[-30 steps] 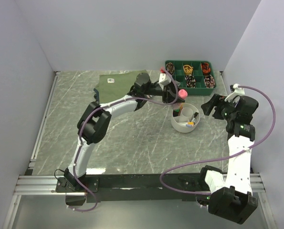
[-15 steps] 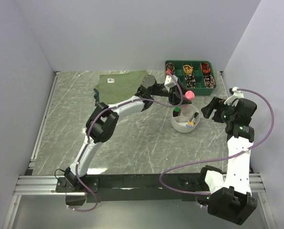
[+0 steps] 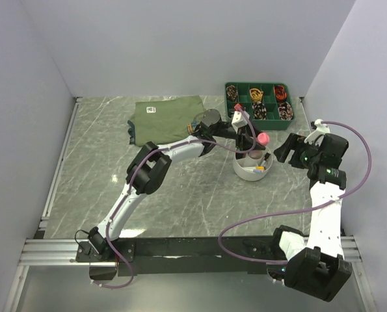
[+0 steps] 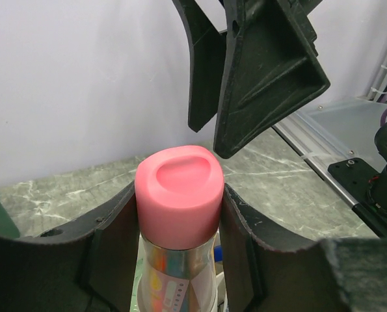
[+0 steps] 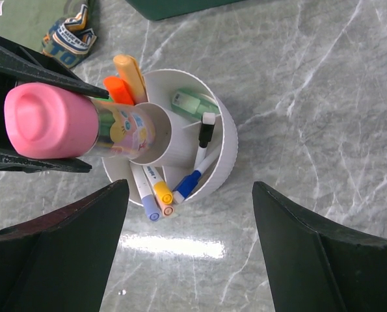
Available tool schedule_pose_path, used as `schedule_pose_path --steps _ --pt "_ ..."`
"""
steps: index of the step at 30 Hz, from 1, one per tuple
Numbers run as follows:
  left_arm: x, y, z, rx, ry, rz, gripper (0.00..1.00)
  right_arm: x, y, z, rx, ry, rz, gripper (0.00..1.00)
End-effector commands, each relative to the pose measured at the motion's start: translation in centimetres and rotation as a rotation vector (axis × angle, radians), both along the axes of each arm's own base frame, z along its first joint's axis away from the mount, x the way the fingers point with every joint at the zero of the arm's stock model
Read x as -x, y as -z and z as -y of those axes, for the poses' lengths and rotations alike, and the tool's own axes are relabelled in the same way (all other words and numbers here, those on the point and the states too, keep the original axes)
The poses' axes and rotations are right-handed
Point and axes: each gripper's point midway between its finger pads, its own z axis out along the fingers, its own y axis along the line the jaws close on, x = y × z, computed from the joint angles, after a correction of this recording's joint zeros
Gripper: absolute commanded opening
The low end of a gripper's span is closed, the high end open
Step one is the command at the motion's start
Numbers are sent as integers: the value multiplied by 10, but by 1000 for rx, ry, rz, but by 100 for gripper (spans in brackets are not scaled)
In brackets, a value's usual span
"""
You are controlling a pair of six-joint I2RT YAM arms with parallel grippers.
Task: Sort the stationery into containers
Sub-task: Place the stationery in the storage box, then reset both arms
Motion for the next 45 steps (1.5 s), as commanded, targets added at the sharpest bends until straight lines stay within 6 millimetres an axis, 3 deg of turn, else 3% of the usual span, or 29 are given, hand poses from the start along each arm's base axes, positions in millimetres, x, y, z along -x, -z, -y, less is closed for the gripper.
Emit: schedule_pose_path --steps 1,5,10,11,12,14,18,20,21,23,24,25,27,28,30,31,32,34,35,36,38,39,41,43,44,45 --pt "5 -18 -1 61 18 79 1 -3 -11 5 26 2 27 84" --pt "7 -3 -1 44 26 62 2 -1 -7 4 25 -3 18 84" --pt "8 3 -3 46 25 63 13 -2 -4 4 16 -3 10 84" --pt "8 3 -3 51 26 70 18 -2 -5 4 13 -3 11 85" --pt "9 4 -5 52 28 75 35 -3 -5 4 11 -4 10 84" --pt "11 6 -8 56 29 94 54 -3 -6 3 9 -9 13 84" --pt "9 5 -15 58 16 121 71 -6 -6 4 4 -9 9 84" --pt "7 -7 -20 70 16 129 82 -9 -9 4 0 -10 15 84" --pt "1 -17 -26 89 3 146 99 -11 -11 5 2 -10 20 84" --pt "-4 -65 -39 152 -32 200 100 -14 -15 6 3 -11 28 84" --pt "-17 -86 -53 177 -67 222 99 -16 -20 6 8 -14 42 84" --pt "-17 -132 -69 234 -91 276 99 -17 -22 7 12 -15 47 85" --pt "-36 -177 -104 268 -159 310 100 -21 -29 8 17 -17 64 85" --pt "-34 -210 -122 281 -184 326 99 -22 -30 8 15 -18 71 85" --pt "-56 -232 -158 269 -276 323 99 -27 -32 10 12 -11 86 86" --pt "-54 -243 -174 254 -302 319 99 -29 -32 10 2 0 88 87" --pt "-73 -235 -192 198 -369 291 99 -31 -30 11 -4 6 87 89" --pt "-87 -222 -216 118 -504 225 99 -36 -30 12 -6 7 110 91" --pt "-99 -195 -225 12 -582 182 99 -38 -30 12 -9 8 112 91" --pt "-118 -185 -241 -34 -716 189 99 -40 -32 13 -4 3 129 92" --pt "-120 -148 -267 -178 -856 184 99 -45 -35 16 11 6 145 96" --pt "-137 -136 -290 -234 -1024 158 100 -50 -40 18 17 5 159 100" --pt "-136 -106 -320 -322 -1179 80 99 -57 -42 23 27 11 163 100" --pt "-138 -72 -359 -420 -1330 18 99 -66 -57 27 40 14 194 100" --pt "-141 -64 -378 -419 -1403 -49 100 -72 -55 30 39 17 184 100" --pt "-143 -59 -391 -411 -1452 -86 99 -77 -66 32 47 20 200 100"
